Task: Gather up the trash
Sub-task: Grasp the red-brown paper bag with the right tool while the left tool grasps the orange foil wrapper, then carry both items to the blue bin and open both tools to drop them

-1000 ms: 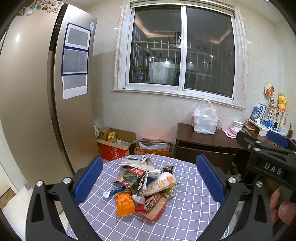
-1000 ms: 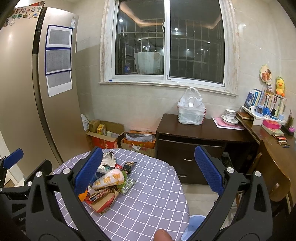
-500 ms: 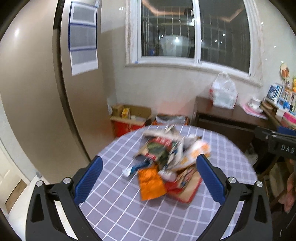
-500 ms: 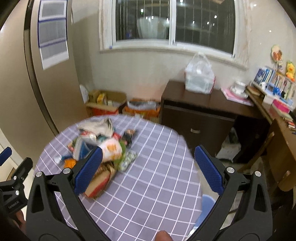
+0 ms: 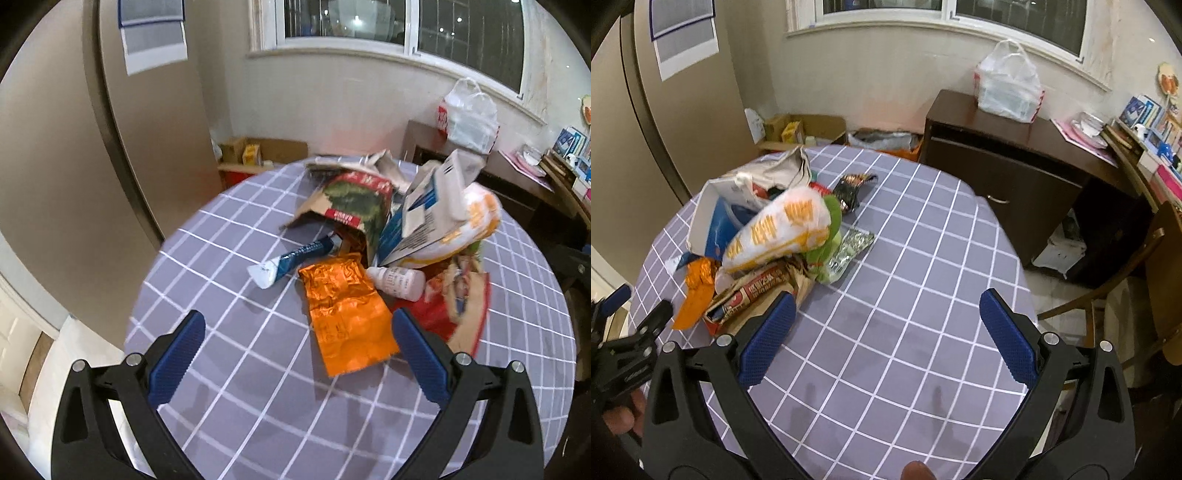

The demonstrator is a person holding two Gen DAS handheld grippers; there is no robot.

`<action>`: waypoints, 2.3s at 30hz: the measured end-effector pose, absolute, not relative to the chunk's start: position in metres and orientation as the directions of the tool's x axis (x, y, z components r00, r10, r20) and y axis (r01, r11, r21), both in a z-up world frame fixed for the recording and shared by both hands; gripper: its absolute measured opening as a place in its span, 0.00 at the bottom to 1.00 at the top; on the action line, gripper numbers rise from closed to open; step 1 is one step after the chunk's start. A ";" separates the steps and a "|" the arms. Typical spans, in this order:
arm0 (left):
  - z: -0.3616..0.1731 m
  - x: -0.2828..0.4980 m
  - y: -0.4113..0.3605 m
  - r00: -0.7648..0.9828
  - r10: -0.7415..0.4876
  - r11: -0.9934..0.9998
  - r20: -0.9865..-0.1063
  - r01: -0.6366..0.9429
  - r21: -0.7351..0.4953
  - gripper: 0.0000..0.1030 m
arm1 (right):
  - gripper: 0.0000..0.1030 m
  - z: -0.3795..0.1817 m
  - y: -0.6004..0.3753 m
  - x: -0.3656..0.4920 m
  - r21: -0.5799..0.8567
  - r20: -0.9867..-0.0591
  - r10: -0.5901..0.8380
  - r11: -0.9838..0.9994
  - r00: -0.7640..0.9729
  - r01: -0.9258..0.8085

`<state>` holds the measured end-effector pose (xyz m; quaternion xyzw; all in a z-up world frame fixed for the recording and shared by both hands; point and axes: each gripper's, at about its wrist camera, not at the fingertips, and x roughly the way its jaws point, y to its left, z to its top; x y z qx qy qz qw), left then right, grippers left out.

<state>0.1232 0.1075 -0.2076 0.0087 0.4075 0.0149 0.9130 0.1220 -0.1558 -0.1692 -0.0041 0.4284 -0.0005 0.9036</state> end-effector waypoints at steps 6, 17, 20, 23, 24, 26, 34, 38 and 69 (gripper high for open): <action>-0.223 0.155 0.108 0.644 0.029 0.999 -0.765 -0.029 0.013 0.96 | 0.95 -0.181 -0.147 0.129 0.038 -0.797 0.052 0.999 0.601 -0.036; -0.243 0.170 0.106 0.606 -0.007 1.000 -0.796 0.000 -0.008 0.71 | 0.82 -0.196 -0.082 0.150 0.207 -0.792 0.298 0.952 0.533 -0.225; -0.249 0.166 0.112 0.600 0.000 1.000 -0.800 -0.011 -0.008 0.71 | 0.69 -0.205 -0.069 0.158 0.223 -0.803 0.315 0.946 0.507 -0.235; -0.249 0.166 0.115 0.600 0.009 1.000 -0.800 -0.013 0.001 0.74 | 0.54 -0.218 -0.059 0.166 0.214 -0.826 0.303 0.949 0.475 -0.233; -0.249 0.168 0.114 0.598 0.017 1.000 -0.802 -0.016 0.009 0.75 | 0.51 -0.221 -0.058 0.167 0.195 -0.827 0.287 0.953 0.484 -0.232; -0.248 0.172 0.112 0.598 0.022 1.000 -0.801 -0.011 0.019 0.76 | 0.37 -0.222 -0.064 0.165 0.208 -0.820 0.297 0.951 0.490 -0.229; -0.249 0.180 0.094 0.606 -0.035 0.998 -0.794 0.063 0.004 0.52 | 0.31 -0.210 -0.117 0.138 0.277 -0.793 0.342 0.940 0.504 -0.201; -0.248 0.174 0.096 0.607 -0.063 0.998 -0.792 0.057 -0.035 0.33 | 0.31 -0.204 -0.136 0.126 0.285 -0.781 0.345 0.939 0.521 -0.194; -0.238 0.125 0.106 0.622 -0.134 0.991 -0.771 0.082 -0.106 0.35 | 0.31 -0.188 -0.202 0.090 0.353 -0.721 0.350 0.928 0.598 -0.118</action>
